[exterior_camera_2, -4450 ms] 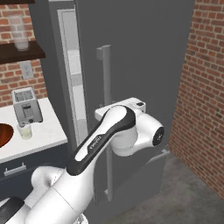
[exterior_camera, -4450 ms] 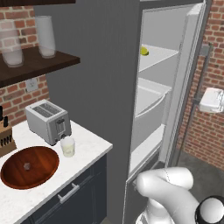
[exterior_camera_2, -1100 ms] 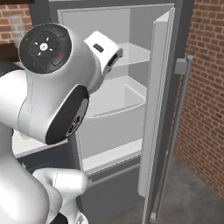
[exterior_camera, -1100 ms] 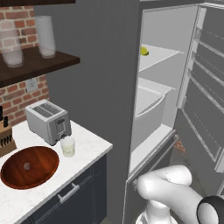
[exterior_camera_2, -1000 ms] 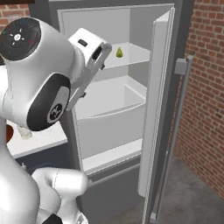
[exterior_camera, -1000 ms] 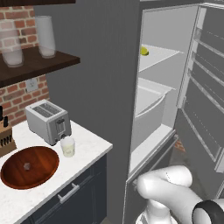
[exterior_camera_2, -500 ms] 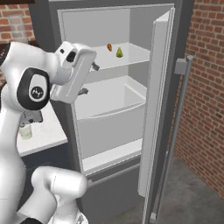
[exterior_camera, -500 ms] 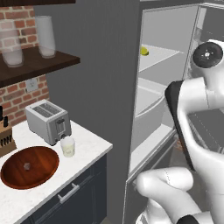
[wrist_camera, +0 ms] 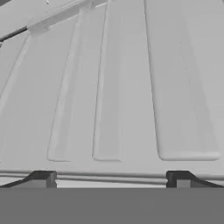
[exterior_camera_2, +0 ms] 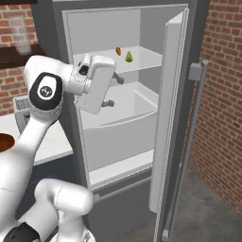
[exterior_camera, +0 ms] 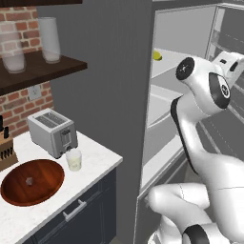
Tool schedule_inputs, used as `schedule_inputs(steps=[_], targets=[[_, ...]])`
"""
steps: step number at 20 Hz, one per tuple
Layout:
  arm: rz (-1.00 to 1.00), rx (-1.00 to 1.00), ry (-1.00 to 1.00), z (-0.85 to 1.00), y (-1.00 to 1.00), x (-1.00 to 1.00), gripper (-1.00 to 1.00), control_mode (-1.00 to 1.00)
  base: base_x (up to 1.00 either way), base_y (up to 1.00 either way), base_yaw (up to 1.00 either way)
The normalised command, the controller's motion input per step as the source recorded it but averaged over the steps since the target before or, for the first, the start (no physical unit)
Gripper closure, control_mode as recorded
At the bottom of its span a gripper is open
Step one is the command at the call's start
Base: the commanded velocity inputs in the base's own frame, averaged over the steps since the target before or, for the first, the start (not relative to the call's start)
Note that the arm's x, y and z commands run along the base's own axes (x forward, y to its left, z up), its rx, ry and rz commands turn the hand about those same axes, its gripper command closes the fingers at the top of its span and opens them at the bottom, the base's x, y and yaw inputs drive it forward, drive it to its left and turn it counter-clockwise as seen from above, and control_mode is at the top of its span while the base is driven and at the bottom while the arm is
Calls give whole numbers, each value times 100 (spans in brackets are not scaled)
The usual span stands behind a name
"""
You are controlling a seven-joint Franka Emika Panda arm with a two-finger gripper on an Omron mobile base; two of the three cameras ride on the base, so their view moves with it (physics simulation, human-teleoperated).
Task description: Grab a lemon wedge from the fridge and one ice cube from the ice bowl, and put them in the glass of lemonade.
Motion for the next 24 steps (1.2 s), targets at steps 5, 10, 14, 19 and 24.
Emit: schedule_inputs(steps=[5,10,14,19,24], targets=[[-16,-2,17,-11,-15,37,-100,-100,0,0,0],[-8,0,10,-61,-46,45,-100,-100,0,0,0],[-1,0,5,-48,-57,52,-100,-100,0,0,0],[0,0,0,-9,-65,17,-100,-100,0,0,0],[0,-1,2,0,-64,1,-100,-100,0,0,0]])
